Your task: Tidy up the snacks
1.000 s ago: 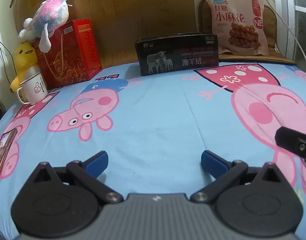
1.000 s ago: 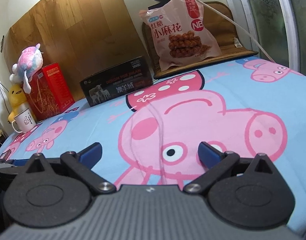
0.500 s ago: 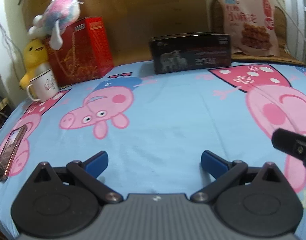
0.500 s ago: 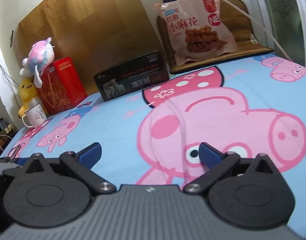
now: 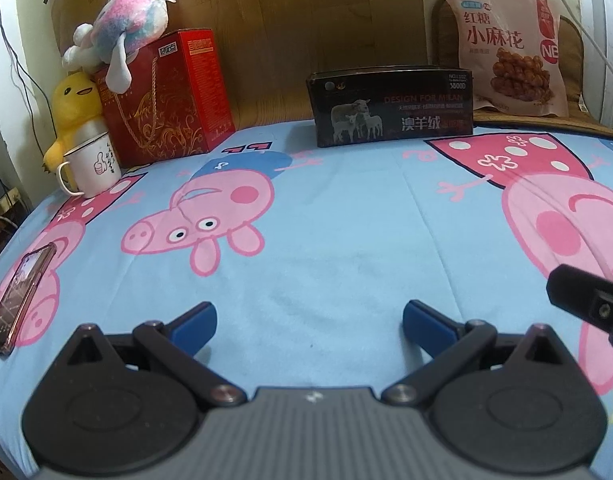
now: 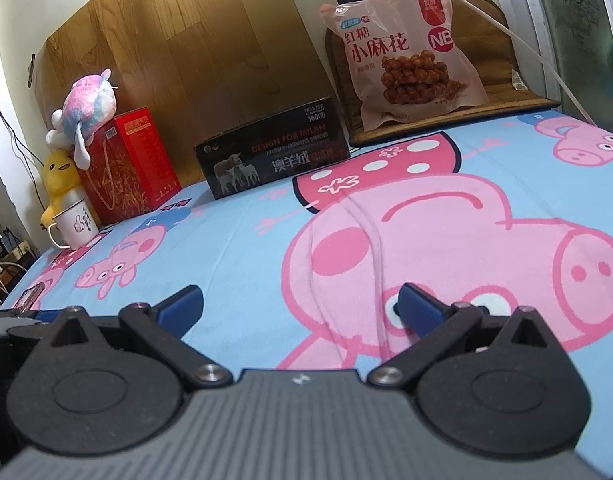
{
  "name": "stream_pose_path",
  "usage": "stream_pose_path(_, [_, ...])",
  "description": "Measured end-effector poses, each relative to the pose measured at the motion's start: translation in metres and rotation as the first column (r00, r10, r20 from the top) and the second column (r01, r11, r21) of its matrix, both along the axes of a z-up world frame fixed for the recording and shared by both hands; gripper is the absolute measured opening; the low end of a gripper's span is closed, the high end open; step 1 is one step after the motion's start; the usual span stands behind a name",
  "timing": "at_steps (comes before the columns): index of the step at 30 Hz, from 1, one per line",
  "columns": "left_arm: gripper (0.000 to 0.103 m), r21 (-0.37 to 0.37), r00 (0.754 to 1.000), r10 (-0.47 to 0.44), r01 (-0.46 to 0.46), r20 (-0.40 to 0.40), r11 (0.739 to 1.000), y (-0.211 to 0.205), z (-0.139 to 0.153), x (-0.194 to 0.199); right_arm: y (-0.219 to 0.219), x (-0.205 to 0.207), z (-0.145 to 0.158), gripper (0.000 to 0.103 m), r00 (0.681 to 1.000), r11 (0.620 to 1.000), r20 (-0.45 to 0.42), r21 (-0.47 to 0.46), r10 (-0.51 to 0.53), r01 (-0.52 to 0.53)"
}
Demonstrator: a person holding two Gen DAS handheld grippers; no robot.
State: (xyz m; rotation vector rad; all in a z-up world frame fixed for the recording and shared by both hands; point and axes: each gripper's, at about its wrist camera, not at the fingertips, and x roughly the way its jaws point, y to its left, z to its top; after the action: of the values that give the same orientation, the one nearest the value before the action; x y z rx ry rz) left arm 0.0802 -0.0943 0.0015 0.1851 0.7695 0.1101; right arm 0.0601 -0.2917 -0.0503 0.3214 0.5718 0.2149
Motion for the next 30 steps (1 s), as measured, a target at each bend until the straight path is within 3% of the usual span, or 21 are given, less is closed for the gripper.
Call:
stream_pose_path(15, [0.103, -0.017, 1.000, 0.008, -0.009, -0.010, 1.000, 0.002, 0.000, -0.001, 0.001, -0.001, 0.000, 0.103, 1.000, 0.999, -0.002, -0.023, 0.026, -0.026])
stream_pose_path(21, [0.103, -0.027, 1.000, 0.012, -0.012, -0.012, 1.000, 0.003, 0.000, -0.001, -0.005, -0.001, -0.001, 0.103, 1.000, 1.000, 0.000, 0.022, 0.020, -0.020])
stream_pose_path(26, [0.103, -0.060, 0.999, 0.019, -0.021, -0.028, 0.998, 0.007, 0.000, 0.000, -0.003, 0.001, 0.001, 0.103, 0.999, 0.999, -0.008, 0.003, 0.039, -0.039])
stream_pose_path(30, [0.103, -0.071, 0.999, 0.018, -0.020, -0.036, 0.997, 0.007, 0.000, -0.001, -0.011, 0.002, 0.002, 0.103, 0.999, 0.997, -0.022, 0.059, 0.042, -0.040])
